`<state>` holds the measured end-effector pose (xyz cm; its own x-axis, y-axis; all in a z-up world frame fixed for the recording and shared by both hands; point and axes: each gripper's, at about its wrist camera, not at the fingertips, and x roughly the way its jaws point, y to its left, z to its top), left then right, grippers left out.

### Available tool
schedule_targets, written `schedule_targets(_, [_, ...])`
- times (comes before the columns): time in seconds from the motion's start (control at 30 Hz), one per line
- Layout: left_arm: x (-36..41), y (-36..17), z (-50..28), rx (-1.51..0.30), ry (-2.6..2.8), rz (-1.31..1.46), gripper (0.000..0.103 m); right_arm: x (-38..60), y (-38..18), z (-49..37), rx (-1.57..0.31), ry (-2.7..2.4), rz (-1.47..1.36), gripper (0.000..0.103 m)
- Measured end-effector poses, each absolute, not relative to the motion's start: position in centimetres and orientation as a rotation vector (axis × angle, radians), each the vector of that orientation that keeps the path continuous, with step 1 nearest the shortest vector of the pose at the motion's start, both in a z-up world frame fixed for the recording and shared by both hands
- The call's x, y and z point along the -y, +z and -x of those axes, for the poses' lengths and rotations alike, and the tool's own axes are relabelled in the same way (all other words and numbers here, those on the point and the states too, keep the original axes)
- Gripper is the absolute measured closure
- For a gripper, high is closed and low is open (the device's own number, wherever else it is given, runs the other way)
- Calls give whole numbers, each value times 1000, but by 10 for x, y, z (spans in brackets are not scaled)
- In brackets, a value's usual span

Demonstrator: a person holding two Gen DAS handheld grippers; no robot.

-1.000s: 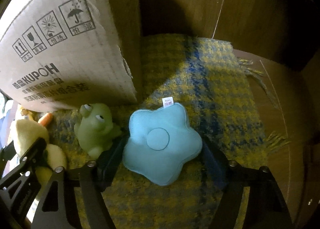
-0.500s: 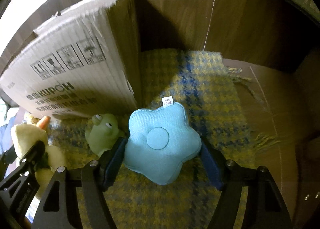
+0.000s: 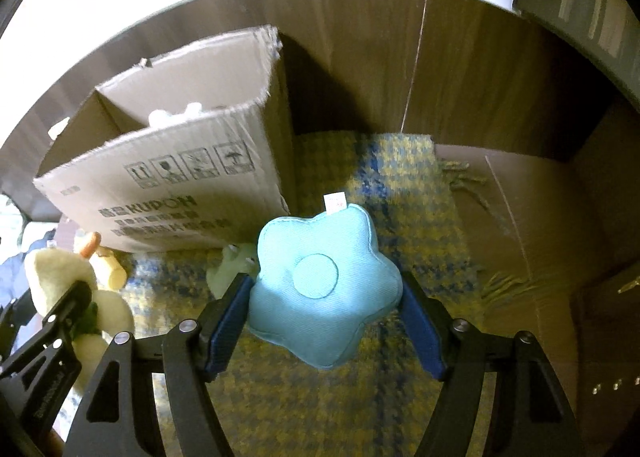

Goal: Organize objects
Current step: 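Lift the blue star cushion and the duck plush up over the box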

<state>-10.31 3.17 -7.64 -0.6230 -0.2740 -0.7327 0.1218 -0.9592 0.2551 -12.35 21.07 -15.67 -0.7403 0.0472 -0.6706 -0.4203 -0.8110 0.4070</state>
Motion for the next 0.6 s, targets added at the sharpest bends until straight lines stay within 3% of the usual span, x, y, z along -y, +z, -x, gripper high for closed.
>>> schedule_targets(0.6, [-25, -16, 89, 253, -2691, -1087, 46, -203, -95, 93, -767, 2647, 850, 31])
